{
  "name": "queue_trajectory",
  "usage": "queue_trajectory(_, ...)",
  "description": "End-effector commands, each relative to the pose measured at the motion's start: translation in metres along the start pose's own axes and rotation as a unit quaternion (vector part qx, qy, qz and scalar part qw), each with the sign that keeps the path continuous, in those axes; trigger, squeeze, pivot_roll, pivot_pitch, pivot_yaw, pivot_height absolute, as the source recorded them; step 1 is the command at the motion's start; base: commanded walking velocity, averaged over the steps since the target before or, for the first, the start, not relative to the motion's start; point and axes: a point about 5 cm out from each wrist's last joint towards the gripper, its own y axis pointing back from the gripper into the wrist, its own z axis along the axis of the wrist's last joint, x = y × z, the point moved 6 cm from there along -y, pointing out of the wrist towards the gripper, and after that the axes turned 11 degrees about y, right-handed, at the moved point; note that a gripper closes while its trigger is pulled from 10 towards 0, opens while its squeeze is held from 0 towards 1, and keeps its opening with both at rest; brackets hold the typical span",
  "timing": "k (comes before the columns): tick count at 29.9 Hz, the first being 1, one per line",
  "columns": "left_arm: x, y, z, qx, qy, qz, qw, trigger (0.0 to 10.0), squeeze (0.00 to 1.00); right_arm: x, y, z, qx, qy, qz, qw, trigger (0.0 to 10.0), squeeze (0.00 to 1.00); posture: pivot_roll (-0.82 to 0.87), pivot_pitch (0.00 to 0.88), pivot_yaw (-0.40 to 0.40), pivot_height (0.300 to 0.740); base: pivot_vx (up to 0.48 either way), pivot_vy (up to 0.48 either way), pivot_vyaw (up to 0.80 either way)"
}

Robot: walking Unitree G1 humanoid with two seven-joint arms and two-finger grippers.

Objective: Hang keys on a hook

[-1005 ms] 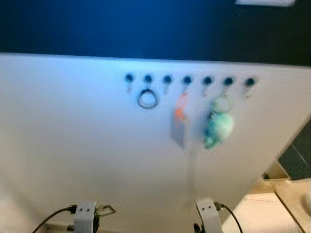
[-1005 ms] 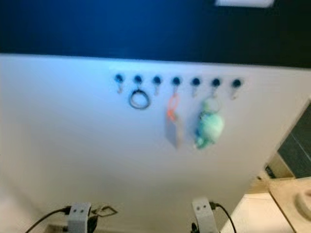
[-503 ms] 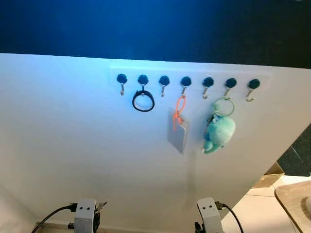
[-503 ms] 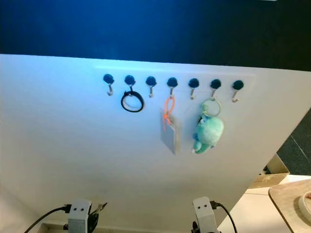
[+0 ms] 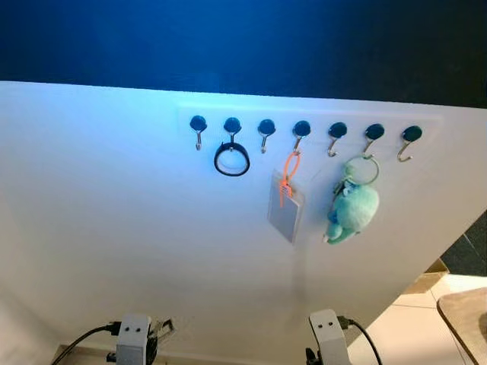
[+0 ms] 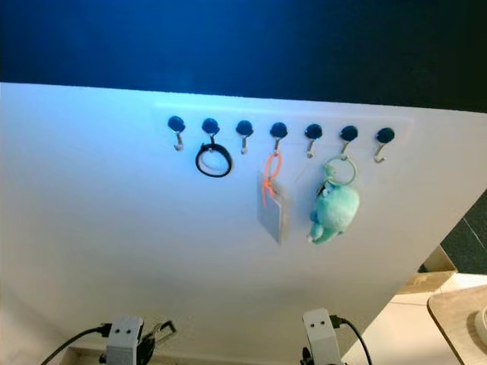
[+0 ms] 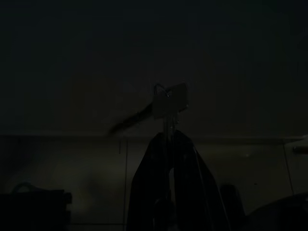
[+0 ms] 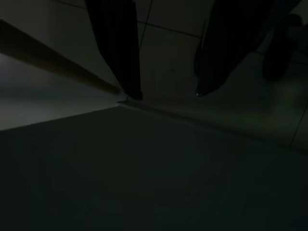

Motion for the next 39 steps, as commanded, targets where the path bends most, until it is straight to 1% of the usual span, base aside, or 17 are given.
queue_trajectory(1,0.0054,0.0026,-0.0048,0.011,-0.001,0.005,1.000,10.0,0.00,0.0000,0.0010,-0.0017,-0.001,-0.004,-0.002,1.000,10.0,0.00,0.05,0.018,-0.013,0.740,-0.292,0.000,0.00)
queue_trajectory(14,0.0065,0.0012,-0.0051,0.017,0.002,0.005,1.000,10.0,0.00,0.0011,0.0004,-0.0010,0.001,-0.004,0.003,1.000,10.0,0.00,0.05,0.017,-0.015,0.740,-0.298,0.000,0.00)
queue_trajectory(26,0.0094,-0.0005,-0.0032,0.022,-0.004,0.006,1.000,10.0,0.00,0.0020,0.0002,-0.0008,0.002,-0.007,0.002,1.000,10.0,0.00,0.05,0.017,-0.008,0.740,-0.291,0.000,0.00)
queue_trajectory(39,0.0105,-0.0019,-0.0038,0.032,-0.018,0.003,0.999,10.0,0.00,0.0039,0.0004,-0.0019,0.004,-0.010,0.003,1.000,10.0,0.00,0.05,0.016,0.000,0.740,0.000,0.000,0.00)
